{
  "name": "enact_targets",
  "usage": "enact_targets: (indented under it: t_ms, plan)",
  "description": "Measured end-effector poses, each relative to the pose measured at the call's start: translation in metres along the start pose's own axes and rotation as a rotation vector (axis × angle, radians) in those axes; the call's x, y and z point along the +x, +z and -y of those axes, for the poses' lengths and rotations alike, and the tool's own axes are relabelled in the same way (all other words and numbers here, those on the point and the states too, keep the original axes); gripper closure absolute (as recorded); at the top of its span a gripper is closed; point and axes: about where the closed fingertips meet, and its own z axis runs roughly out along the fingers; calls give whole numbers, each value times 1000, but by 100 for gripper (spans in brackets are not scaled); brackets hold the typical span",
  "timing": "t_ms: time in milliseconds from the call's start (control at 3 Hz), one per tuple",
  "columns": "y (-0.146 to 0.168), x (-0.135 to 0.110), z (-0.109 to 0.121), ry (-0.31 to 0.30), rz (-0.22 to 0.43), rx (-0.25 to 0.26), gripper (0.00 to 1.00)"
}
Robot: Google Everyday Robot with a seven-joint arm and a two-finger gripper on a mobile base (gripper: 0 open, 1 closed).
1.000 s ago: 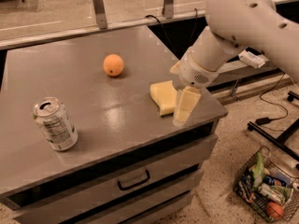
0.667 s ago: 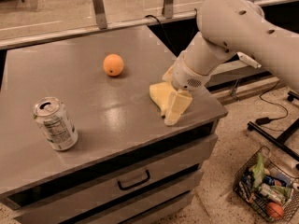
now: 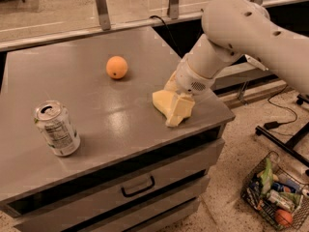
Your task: Pick sponge
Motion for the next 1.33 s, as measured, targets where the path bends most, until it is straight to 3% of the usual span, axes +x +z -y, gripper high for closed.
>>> enact_targets:
  t_ms: [333, 667, 1333]
  plan:
    - [-1, 0, 0, 0, 0, 0, 87]
    - [-1, 0, 0, 0, 0, 0, 100]
    - [-71, 1, 10, -42, 87, 55, 100]
